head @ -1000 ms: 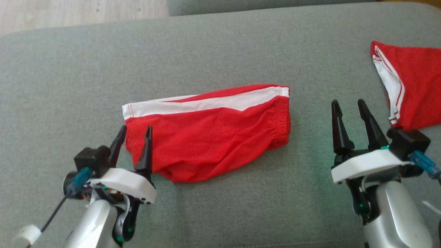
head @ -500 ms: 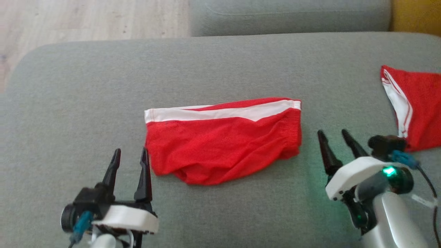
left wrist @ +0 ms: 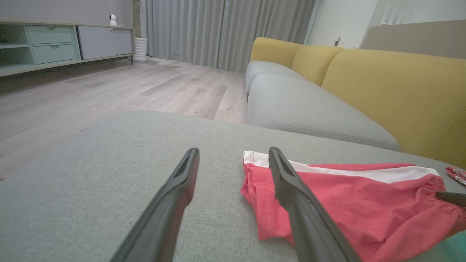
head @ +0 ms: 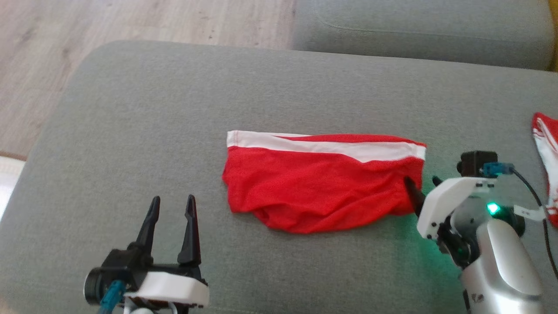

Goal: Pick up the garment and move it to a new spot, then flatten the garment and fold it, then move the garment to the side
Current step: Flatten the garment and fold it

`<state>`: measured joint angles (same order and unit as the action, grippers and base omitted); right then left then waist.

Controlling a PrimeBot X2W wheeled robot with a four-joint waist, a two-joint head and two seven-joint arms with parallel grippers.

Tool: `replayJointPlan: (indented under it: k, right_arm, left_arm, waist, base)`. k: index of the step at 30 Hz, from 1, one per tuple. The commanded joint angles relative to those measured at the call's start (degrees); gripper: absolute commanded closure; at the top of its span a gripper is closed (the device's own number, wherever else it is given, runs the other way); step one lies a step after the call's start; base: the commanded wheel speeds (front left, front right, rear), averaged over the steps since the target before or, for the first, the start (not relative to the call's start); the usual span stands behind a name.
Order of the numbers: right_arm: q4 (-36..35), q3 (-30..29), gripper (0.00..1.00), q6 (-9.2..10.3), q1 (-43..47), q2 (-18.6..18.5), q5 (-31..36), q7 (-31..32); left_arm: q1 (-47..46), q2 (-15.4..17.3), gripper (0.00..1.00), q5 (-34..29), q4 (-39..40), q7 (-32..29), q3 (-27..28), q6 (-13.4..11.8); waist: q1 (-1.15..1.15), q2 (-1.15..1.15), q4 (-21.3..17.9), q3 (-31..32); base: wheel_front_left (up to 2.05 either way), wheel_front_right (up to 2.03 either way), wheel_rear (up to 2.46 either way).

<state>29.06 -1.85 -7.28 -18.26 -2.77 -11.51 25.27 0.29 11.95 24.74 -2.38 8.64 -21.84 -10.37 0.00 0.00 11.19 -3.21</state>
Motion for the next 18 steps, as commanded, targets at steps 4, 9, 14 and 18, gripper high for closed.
replayJointPlan:
  k: [4,9,14,18]
  right_arm:
    - [1.76,-0.9,0.0,-0.21,-3.8,-0.1,-0.22,2.42]
    - [5.79,-1.62,0.03,-0.21,-6.5,-0.1,-2.52,4.72]
    - [7.79,-0.13,0.71,-0.21,-8.67,-0.1,-5.75,5.93]
    - [8.7,1.56,1.0,-0.21,-10.63,-0.11,-6.89,6.69]
  left_arm:
    - [-1.11,0.05,0.0,-0.17,2.49,0.19,1.69,-0.59]
    - [-1.56,0.02,0.0,-0.33,2.86,0.22,1.54,-0.95]
    - [-1.95,0.0,0.0,-0.48,3.1,0.26,1.4,-1.2]
    - [-2.33,0.06,0.0,-0.7,3.49,0.11,1.11,-1.39]
  waist:
    - [0.0,0.0,1.95,-0.88]
    - [0.0,0.0,2.87,-2.2]
    - [0.0,0.0,2.93,-2.98]
    - [0.0,0.0,2.01,-3.2]
  base:
    - [0.0,0.0,0.0]
    - [0.0,0.0,0.0]
    - [0.0,0.0,0.0]
    - [0.0,0.0,0.0]
